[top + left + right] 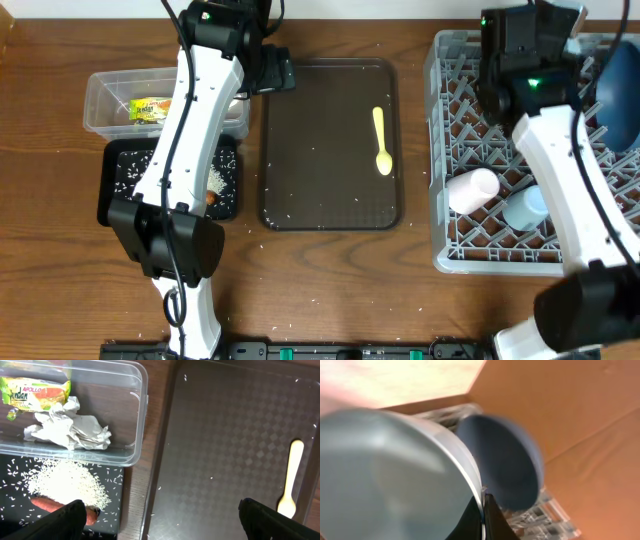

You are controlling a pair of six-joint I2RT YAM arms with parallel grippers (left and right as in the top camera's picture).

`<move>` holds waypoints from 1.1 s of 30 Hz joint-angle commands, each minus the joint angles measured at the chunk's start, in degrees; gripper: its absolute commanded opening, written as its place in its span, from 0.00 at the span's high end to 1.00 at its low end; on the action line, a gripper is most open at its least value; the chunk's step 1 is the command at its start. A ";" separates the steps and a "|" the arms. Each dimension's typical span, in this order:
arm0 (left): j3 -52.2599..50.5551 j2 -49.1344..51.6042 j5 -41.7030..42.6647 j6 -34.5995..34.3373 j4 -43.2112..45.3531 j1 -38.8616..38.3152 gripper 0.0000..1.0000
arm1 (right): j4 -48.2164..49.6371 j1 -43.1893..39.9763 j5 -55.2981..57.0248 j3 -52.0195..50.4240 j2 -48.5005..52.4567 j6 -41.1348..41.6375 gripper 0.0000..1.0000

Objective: Sort waste into correct bins and load items into the dishwasher rack
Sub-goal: 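Carry light-blue bowl into dish rack with right gripper and release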

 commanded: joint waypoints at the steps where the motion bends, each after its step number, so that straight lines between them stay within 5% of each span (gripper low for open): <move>1: 0.70 0.22 -0.66 -0.15 -0.02 0.24 0.00 | 2.97 -2.05 9.11 -0.26 3.37 -10.82 0.99; 33: 0.70 0.22 -0.66 -0.15 -0.02 0.24 0.00 | 3.80 4.68 7.87 -0.46 19.37 -14.27 0.99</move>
